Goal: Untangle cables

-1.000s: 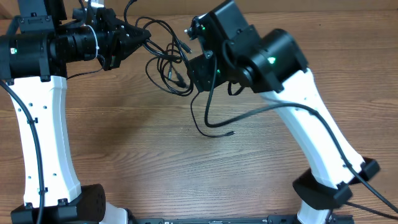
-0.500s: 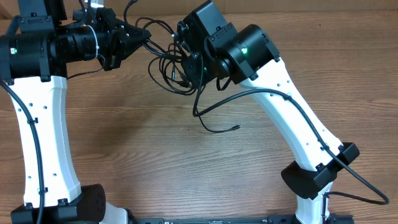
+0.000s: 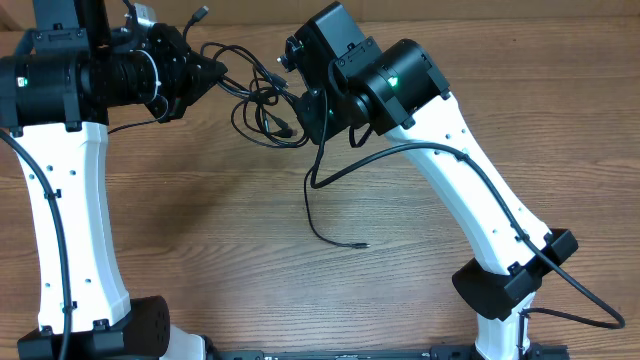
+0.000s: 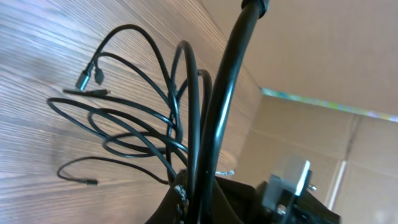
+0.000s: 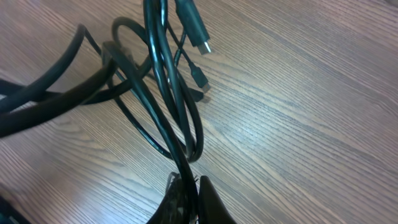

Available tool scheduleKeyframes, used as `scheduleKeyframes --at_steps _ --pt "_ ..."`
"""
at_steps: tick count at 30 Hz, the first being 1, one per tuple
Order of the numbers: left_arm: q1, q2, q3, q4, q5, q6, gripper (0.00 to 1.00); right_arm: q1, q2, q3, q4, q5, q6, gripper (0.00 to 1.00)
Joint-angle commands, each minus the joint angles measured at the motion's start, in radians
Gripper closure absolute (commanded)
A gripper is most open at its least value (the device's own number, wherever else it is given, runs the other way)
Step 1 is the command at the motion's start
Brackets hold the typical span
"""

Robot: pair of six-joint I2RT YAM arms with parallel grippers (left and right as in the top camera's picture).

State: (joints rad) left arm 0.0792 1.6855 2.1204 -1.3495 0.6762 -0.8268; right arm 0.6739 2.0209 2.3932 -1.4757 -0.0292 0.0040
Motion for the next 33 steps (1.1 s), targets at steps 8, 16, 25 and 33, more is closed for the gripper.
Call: scheduleKeyframes --at_steps 8,16,25,33 --pt "-0.003 -0.021 0.008 -0.119 -0.294 0.206 0.96 -0.024 -0.101 0.108 0.089 0.045 0.212 0.96" --pt "-0.003 -0.008 -0.017 -0.208 -0.511 0.314 0.89 -0.175 -0.229 0.228 0.07 0.133 0.349 0.96" --pt "-0.003 0.017 -0.098 -0.214 -0.614 0.315 0.69 -0.358 -0.369 0.232 0.021 0.133 0.371 0.96" --pt "-0.003 0.029 -0.163 -0.203 -0.532 0.394 0.68 -0.387 -0.378 0.225 -0.014 0.061 0.393 0.96"
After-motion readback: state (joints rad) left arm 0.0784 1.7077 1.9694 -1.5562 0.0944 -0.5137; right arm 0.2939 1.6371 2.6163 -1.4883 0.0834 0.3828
